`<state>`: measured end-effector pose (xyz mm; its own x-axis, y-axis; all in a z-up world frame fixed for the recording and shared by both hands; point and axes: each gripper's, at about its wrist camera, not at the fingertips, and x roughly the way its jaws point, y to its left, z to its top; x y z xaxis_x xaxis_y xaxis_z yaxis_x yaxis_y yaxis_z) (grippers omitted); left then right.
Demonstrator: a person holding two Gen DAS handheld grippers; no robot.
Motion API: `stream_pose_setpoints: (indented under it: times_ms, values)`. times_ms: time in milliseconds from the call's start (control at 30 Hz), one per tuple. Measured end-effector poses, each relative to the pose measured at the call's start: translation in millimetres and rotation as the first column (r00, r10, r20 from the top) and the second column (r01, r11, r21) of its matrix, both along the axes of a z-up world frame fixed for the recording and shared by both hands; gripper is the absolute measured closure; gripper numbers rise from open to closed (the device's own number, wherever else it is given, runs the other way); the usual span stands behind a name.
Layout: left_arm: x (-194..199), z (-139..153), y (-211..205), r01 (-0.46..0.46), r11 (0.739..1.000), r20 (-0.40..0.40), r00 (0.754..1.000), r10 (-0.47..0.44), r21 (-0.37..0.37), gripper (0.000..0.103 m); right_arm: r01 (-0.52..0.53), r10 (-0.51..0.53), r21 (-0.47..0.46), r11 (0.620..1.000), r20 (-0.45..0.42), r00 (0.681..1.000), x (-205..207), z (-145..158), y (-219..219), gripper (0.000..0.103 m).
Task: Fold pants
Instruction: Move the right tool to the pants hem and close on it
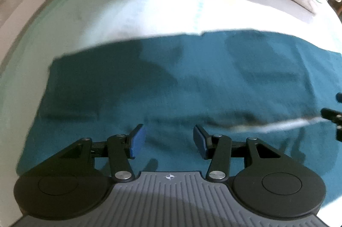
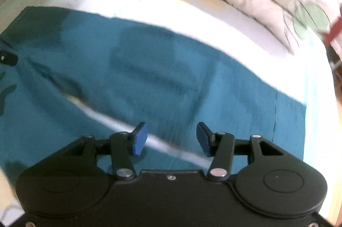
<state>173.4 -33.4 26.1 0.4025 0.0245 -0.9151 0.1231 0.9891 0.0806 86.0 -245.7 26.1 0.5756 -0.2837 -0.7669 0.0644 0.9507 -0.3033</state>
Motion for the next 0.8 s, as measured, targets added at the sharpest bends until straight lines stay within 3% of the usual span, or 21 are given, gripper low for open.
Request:
stream_pose_setpoints:
  times_ms: [133, 333, 500, 667, 800]
  values:
    - [35.9, -16.3, -13.5, 0.021, 1.0, 0.019, 1.0, -0.021, -0.01, 0.055, -0.072, 0.072, -0.04, 0.997, -0.009, 0.997, 44.1, 0.2, -12.4, 0.045]
    - [73.4, -56.0, -16.7, -0.009, 0.997, -0.071, 0.997, 0.003, -0.083, 0.055, -0.108, 0.105, -0.052, 0.993, -0.061, 0.993, 99.3, -6.5, -30.5, 0.054]
    - [84.7, -88.2, -9.5, -0.04, 0.998, -0.125, 0.992, 0.034, -0.048, 0.054, -0.128, 0.126, -0.068, 0.989, -0.037, 0.991, 138.2, -10.8, -42.9, 0.05]
    - [86.3, -89.1, -13.6, 0.013, 1.0, -0.089, 0.996, -0.015, -0.017, 0.052, -0.191, 0.183, -0.159, 0.969, -0.064, 0.981, 173.9, -25.8, -51.9, 0.048]
    - [90.7, -89.7, -11.0, 0.021, 0.999, -0.098, 0.995, -0.024, -0.033, 0.05, -0.233, 0.222, -0.12, 0.965, -0.102, 0.97, 189.1, -32.9, -63.5, 0.04]
